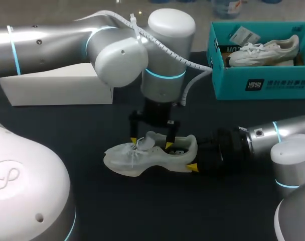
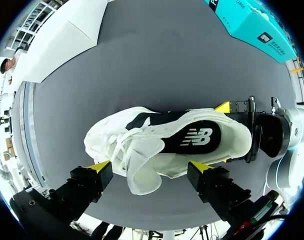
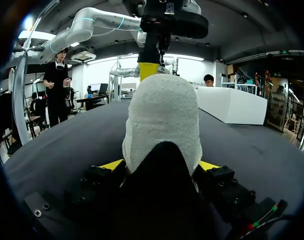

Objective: Take the shoe out of the shoebox, open the shoe tongue, remove and reinsert the insole, then place the shoe into the shoebox

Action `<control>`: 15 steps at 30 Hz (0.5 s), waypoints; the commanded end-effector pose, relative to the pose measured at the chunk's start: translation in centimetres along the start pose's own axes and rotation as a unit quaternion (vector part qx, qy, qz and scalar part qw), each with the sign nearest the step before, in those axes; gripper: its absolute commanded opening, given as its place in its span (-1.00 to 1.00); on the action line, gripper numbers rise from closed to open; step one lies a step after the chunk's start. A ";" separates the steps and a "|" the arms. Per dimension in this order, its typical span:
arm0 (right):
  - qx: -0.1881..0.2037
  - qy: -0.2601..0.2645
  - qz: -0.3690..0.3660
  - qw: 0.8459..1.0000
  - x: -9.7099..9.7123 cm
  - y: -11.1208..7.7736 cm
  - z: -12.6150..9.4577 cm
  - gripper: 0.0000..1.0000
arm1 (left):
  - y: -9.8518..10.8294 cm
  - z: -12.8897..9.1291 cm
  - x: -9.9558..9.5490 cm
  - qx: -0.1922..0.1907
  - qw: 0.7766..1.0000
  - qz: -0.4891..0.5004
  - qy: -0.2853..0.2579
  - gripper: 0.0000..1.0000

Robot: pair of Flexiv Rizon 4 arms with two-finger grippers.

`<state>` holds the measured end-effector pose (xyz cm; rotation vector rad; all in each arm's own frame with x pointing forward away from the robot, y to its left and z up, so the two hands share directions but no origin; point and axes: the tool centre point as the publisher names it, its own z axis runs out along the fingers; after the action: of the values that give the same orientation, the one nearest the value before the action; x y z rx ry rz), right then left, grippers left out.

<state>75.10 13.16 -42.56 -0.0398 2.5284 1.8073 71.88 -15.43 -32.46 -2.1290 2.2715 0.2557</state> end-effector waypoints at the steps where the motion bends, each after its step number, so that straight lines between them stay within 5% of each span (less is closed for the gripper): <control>1: 0.002 -0.001 0.001 1.000 0.3 -0.3 0.4 -1.00 | -0.4 0.3 0.3 -0.004 1.000 -0.003 -0.002 1.00; 3: 0.002 -0.001 0.001 1.000 0.3 -0.3 0.4 -1.00 | -0.6 0.3 0.1 -0.007 1.000 -0.005 -0.001 0.99; 4: 0.002 -0.001 0.001 1.000 0.3 -0.3 0.4 -1.00 | -0.7 0.2 0.0 -0.009 1.000 -0.006 0.001 0.69; 5: 0.002 -0.001 0.001 1.000 0.3 -0.3 0.4 -1.00 | -0.9 0.2 -0.1 -0.012 1.000 -0.007 0.003 -0.04; 8: 0.002 -0.001 0.001 1.000 0.3 -0.3 0.4 -1.00 | -0.9 0.0 -0.7 -0.014 1.000 -0.010 0.008 -0.51; 11: 0.002 -0.001 0.001 1.000 0.3 -0.3 0.4 -1.00 | -0.9 -0.2 -1.3 -0.012 1.000 -0.011 0.011 -0.81; 15: 0.002 -0.001 0.001 1.000 0.3 -0.3 0.4 -1.00 | -1.0 -0.3 -2.0 -0.010 1.000 -0.014 0.012 -0.96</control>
<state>75.10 13.16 -42.56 -0.0398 2.5284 1.8073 73.29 -14.52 -32.31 -2.1767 2.2540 0.2798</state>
